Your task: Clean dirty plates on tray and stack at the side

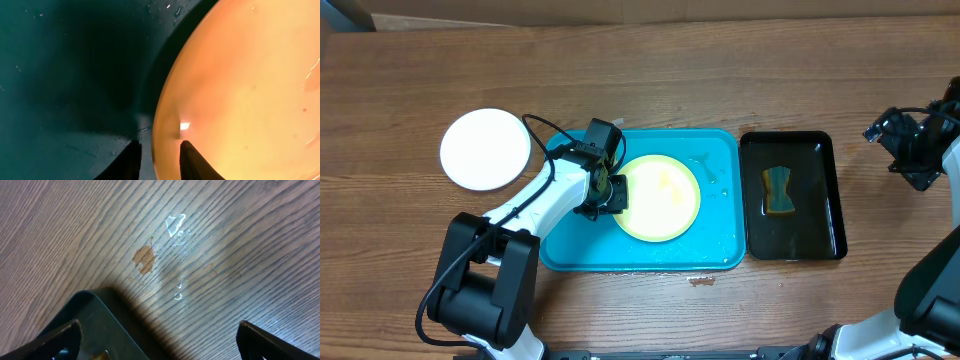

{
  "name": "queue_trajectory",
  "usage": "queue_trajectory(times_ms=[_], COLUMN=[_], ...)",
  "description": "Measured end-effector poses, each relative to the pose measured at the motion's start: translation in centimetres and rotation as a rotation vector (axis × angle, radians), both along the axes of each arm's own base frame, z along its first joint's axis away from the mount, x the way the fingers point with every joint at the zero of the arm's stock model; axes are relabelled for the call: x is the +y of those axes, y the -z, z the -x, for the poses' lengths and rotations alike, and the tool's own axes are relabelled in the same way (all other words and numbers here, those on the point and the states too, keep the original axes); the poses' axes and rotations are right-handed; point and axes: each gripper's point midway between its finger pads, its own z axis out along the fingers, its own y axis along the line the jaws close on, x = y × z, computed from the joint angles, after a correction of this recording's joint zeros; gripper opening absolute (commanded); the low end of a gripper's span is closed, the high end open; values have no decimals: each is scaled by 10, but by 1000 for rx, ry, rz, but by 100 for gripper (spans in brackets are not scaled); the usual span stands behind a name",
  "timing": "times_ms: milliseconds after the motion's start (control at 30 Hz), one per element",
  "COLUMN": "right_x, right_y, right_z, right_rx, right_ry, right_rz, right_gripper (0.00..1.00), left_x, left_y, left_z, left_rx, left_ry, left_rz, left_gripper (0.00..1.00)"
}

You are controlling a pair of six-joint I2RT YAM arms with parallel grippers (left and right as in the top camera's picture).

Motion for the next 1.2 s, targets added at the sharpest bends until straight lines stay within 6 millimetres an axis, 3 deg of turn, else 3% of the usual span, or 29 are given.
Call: queue_trajectory(times_ms=[100,233,467,567,833,967,1200], right_x=[0,0,0,0,0,0,0], right_y=[0,0,0,0,0,0,0], right_z=[0,0,0,0,0,0,0], right_rx=[0,0,0,0,0,-1,-1], right_ry=[0,0,-1,-1,-1,-1,-1], right_rz=[0,0,0,0,-1,-1,-2], right_gripper=[100,100,100,100,100,100,100], left_x=[-1,-2,-3,-6,-18,-39,-111], left_y=[0,0,-7,-25,-99,-122,-139], left_z=[0,0,2,-13,-68,-85,-86], left_rx=[-1,0,27,2,-158,-249,-427], left_ry=[-1,-8,6,3,-8,26,167], left_rz=[5,12,12,21,72,105,105], left_gripper=[19,4,4,4,4,4,4])
